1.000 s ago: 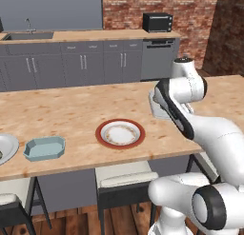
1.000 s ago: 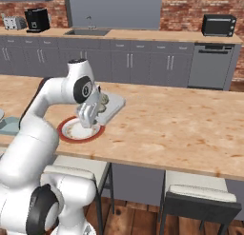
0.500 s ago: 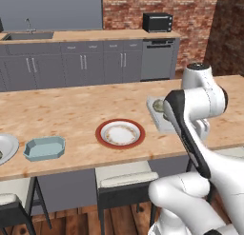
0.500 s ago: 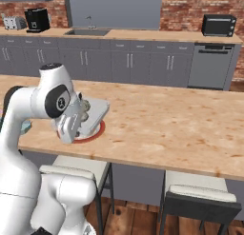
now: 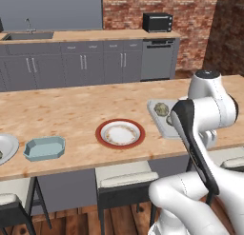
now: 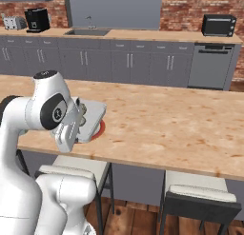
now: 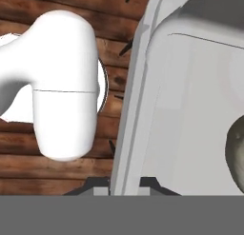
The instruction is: Place two dumplings into each of the tupperware containers and then place the containers in the fridge.
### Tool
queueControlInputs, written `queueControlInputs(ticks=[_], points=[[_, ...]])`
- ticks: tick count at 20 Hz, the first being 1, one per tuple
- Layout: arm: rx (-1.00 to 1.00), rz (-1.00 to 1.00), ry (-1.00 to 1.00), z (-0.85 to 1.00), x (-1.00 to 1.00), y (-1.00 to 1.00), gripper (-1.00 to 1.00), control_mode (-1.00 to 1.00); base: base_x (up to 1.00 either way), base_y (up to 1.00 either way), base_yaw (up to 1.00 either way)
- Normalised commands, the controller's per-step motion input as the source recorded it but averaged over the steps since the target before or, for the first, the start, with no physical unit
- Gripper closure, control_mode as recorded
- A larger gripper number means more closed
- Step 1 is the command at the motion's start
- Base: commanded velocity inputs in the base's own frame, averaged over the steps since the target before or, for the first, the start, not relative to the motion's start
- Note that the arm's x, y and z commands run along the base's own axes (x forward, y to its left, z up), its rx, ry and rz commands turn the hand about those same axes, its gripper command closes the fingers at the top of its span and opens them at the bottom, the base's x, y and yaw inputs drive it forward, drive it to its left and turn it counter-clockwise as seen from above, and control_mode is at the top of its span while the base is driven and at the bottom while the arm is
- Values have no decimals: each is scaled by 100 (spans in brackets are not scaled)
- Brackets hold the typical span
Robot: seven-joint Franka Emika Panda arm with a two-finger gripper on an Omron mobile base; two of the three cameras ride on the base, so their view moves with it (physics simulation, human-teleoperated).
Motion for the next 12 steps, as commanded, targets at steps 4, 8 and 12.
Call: queueControlInputs(ticks=[4, 8, 12], points=[[-1, 0, 0, 0, 0, -4, 100, -100, 0, 0, 0], [-6, 0, 1, 3, 1, 3, 100, -100, 0, 0, 0], [-6, 0, 0, 0, 0, 0, 100, -100, 0, 0, 0]])
